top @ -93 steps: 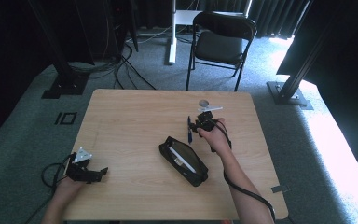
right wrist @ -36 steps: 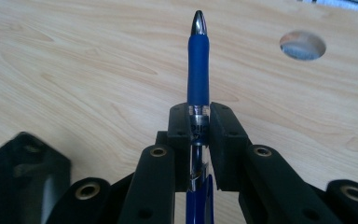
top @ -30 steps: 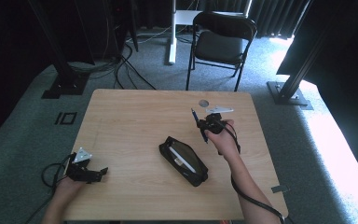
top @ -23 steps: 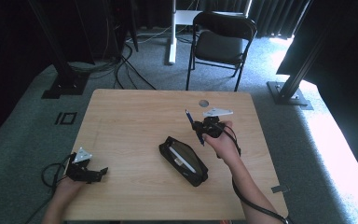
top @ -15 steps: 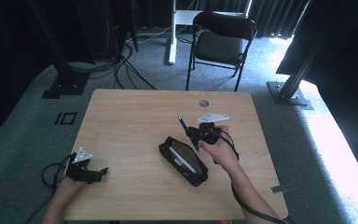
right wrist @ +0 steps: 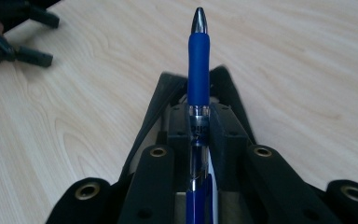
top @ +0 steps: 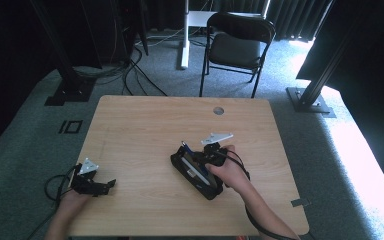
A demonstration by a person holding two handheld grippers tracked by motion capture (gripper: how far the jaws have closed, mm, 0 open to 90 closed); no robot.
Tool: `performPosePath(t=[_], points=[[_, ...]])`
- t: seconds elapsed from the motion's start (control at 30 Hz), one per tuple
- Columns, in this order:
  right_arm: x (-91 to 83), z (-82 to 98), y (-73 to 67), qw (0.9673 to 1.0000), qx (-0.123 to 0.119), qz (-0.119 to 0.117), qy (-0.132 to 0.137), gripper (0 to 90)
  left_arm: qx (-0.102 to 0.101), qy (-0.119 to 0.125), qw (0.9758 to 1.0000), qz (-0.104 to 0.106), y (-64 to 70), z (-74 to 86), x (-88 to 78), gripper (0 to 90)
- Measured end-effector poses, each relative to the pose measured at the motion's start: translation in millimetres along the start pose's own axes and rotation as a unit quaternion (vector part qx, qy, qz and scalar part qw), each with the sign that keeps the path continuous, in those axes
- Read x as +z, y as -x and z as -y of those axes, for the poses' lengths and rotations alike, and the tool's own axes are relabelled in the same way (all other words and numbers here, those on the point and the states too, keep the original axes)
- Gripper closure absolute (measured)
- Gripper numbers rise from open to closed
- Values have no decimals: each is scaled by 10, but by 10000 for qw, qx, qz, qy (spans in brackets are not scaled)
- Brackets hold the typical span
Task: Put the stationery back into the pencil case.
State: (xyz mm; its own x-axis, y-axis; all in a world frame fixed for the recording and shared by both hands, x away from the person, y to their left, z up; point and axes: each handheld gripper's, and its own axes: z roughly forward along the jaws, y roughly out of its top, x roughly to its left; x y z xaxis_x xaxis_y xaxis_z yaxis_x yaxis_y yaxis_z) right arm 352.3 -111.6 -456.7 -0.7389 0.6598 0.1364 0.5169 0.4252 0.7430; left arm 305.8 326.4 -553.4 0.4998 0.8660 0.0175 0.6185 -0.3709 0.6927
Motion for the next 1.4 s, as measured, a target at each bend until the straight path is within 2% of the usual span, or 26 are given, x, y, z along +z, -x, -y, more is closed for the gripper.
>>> performPosePath(t=[0.2, 0.27, 0.37, 0.47, 0.7, 0.83, 1.17, 1.27, 1.4], points=[[92, 49, -51, 9996, -108, 20, -260, 793, 0, 0, 10000, 0, 0, 0, 0, 21], [133, 64, -56, 9993, -73, 4, -378, 793, -1, 1, 10000, 1, 0, 0, 0, 21], [185, 83, -75, 9985, -137, 107, -525, 793, -4, 2, 10000, 0, 0, 0, 0, 21], [217, 92, -87, 9978, -111, 111, -650, 793, -3, 2, 10000, 0, 0, 0, 0, 21], [274, 81, -114, 9967, -138, 198, -774, 793, -2, 1, 10000, 0, 0, 0, 0, 21], [329, 113, -132, 9948, -182, 204, -976, 793, -1, 1, 10000, 0, 0, 0, 0, 21], [344, 123, -126, 9940, -128, 105, -1079, 785, -2, 2, 10000, 0, 0, 0, 0, 21], [348, 132, -116, 9936, -103, 61, -1119, 752, -2, 1, 10000, 0, 0, 0, 0, 21], [328, 136, -110, 9944, -110, 8, -1047, 739, -2, 1, 10000, 0, 0, 0, 0, 21]])
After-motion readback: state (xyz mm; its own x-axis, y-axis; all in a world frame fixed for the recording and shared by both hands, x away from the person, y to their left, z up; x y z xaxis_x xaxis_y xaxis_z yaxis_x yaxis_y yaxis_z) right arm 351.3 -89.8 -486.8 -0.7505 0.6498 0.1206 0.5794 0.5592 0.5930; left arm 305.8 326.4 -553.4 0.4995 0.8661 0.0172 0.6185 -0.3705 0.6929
